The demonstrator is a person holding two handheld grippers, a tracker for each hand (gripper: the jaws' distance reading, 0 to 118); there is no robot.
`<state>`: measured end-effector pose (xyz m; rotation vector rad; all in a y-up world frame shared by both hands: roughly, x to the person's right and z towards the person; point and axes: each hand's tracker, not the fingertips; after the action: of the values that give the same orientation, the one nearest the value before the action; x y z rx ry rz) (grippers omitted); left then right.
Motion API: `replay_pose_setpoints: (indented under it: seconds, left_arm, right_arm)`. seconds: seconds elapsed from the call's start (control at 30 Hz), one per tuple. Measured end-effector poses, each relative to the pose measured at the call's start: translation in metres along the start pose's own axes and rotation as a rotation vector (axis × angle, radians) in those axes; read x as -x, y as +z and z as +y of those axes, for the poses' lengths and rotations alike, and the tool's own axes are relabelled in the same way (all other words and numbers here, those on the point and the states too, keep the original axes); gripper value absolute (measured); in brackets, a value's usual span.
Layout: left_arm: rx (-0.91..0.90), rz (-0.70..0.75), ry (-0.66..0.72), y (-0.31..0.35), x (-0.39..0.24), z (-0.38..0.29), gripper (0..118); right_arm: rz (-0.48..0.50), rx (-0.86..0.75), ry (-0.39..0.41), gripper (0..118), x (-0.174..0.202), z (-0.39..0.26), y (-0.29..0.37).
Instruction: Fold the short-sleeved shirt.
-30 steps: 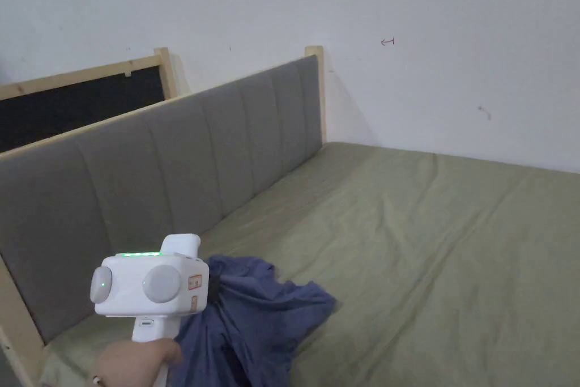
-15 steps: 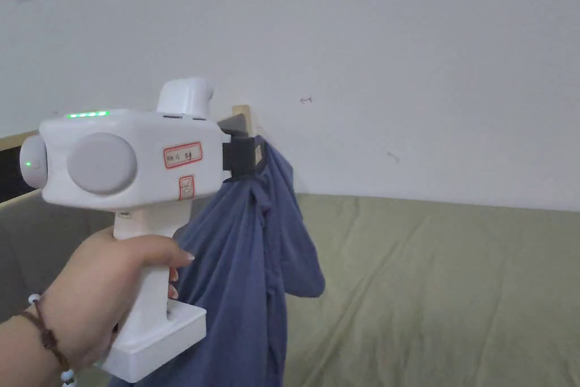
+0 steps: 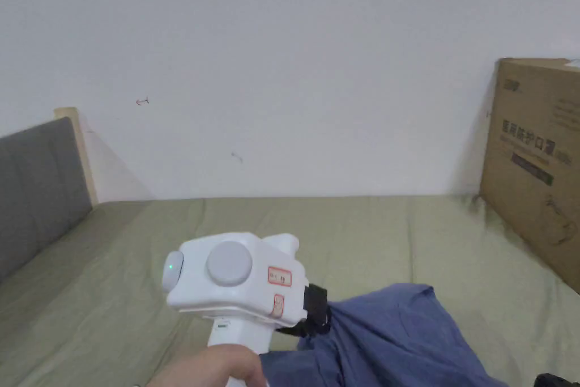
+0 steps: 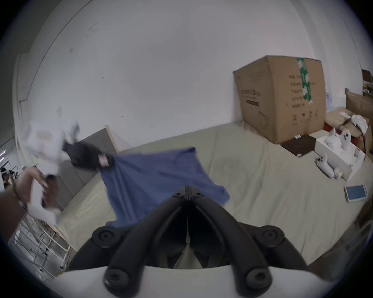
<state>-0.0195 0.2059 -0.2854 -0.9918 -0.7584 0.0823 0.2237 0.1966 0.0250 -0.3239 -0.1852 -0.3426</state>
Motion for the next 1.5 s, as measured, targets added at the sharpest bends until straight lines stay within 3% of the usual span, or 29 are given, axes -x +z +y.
replay_pose_setpoints:
  seconds: [0.17,0.2,0.23,0.3,0.37,0.5,0.67,0.73,0.77,0.83,0.87,0.9,1.1,1.2,1.3,1.33,1.37,1.5]
  left_arm:
    - [0.187,0.178,0.14,-0.075,0.052,-0.059,0]
    - [0.198,0.161,0.184,-0.079,0.061,-0.066,13]
    - [0.191,0.131,0.235,-0.078,0.07,-0.071,37]
    - [0.167,0.071,0.313,-0.069,0.083,-0.076,118]
    - [0.091,0.042,0.353,-0.043,0.09,-0.073,111]
    - [-0.088,0.018,0.333,0.021,0.083,-0.046,112]
    - [-0.503,0.053,0.087,0.114,0.047,-0.054,112]
    - [-0.668,0.137,-0.029,0.143,0.026,-0.081,103]
    - [-0.75,0.183,-0.077,0.156,0.017,-0.098,94]
    - [-0.875,0.245,-0.132,0.165,0.019,-0.123,57]
    - [-0.915,0.248,-0.14,0.168,0.019,-0.136,33]
    - [-0.933,0.25,-0.137,0.168,0.02,-0.143,0]
    - [-0.957,0.351,-0.022,0.164,0.015,-0.189,0]
    - [-0.917,0.344,0.0,0.16,0.017,-0.192,0]
    - [-0.904,0.36,0.025,0.166,0.017,-0.178,0]
    - [-0.873,0.28,0.034,0.172,0.023,-0.157,0]
    - [-0.812,0.189,0.032,0.174,0.031,-0.13,0]
    - [-0.308,0.142,0.089,0.129,0.082,-0.009,0]
  right_arm:
    - [-0.049,0.082,0.011,0,-0.02,-0.02,-0.013]
    - [-0.045,0.091,0.005,0,-0.022,-0.023,-0.016]
    - [-0.042,0.099,0.0,0,-0.023,-0.025,-0.018]
    - [-0.043,0.112,-0.005,0,-0.022,-0.029,-0.022]
    - [-0.041,0.116,-0.006,0,-0.017,-0.031,-0.024]
    - [-0.014,0.108,0.001,0,-0.002,-0.024,-0.026]
    - [0.045,0.009,0.043,0,0.028,-0.002,-0.017]
    - [0.066,-0.076,0.055,0,0.039,0.005,-0.007]
    - [0.082,-0.13,0.059,0,0.044,0.008,-0.001]
    - [0.101,-0.233,0.078,0,0.053,0.009,0.01]
    - [0.102,-0.279,0.088,0,0.056,0.008,0.015]
    - [0.093,-0.312,0.093,0,0.059,0.006,0.017]
    - [0.016,-0.346,0.19,0,0.076,-0.01,0.011]
    - [0.072,-0.327,0.15,0,0.078,-0.012,0.012]
    - [0.049,-0.322,0.162,0,0.082,-0.011,0.013]
    - [0.062,-0.319,0.164,0,0.08,-0.01,0.013]
    - [0.089,-0.312,0.163,0,0.077,-0.009,0.012]
    - [0.091,-0.215,0.139,0,0.07,-0.008,-0.007]
